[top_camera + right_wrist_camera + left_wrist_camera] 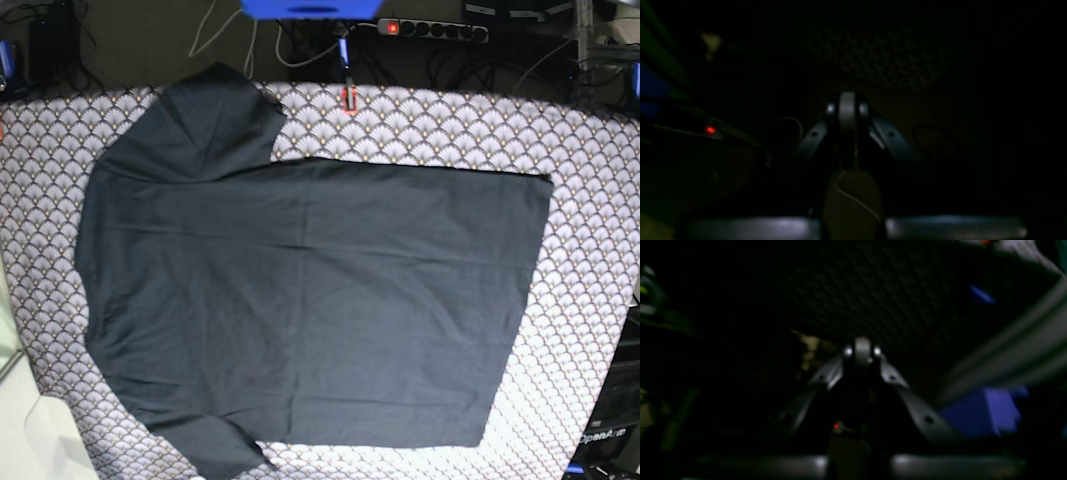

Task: Fold the T-shirt properly
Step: 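Move both grippers from rest toward the shirt's shoulder and hem corners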

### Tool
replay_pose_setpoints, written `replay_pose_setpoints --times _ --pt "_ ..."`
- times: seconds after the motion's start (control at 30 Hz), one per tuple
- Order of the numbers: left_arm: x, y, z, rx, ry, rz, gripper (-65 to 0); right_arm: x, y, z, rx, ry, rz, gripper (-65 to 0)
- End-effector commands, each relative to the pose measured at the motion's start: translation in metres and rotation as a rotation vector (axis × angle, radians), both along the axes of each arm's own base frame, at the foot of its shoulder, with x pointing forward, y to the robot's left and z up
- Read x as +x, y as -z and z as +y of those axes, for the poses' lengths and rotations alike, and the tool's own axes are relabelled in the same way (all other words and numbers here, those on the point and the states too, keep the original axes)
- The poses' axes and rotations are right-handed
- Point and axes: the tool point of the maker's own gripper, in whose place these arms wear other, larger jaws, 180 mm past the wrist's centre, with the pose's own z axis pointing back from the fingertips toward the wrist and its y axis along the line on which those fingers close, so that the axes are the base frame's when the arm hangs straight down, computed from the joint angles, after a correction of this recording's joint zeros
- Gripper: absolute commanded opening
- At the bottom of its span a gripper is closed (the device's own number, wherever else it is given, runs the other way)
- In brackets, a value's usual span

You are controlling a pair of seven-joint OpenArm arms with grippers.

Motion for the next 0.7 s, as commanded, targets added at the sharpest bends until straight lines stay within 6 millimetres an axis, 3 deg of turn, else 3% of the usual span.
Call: replay_pose_setpoints --times 0.0,0.2,0.33,0.47,0.57,0.67 --pt "-0.006 -0.009 0.001 0.002 0.003 0.004 -65.0 0.000 -0.019 -0.004 0.002 0.002 -0.055 -65.0" --pt "0.027 -0.024 0.009 0.010 0.020 0.020 -65.0 0.038 -0.070 0.009 0.029 -0.025 -0.104 -65.0" --pt "0.062 -0.044 0.014 0.024 0.036 0.013 -65.0 0.080 -0.098 0.028 0.057 -0.053 -0.096 -65.0" --pt "0.098 -0.064 0.019 0.041 0.056 0.013 -65.0 0.112 -0.114 0.041 0.088 -0.048 -0.077 -65.0" --pt "0.119 -0.075 0.024 0.061 0.069 0.029 -65.0 0.122 -0.116 0.054 0.243 -0.013 -0.035 -64.4" --pt "0.131 -0.083 0.030 0.083 0.074 0.048 -65.0 0.136 -0.115 0.063 0.460 0.036 0.011 -57.7"
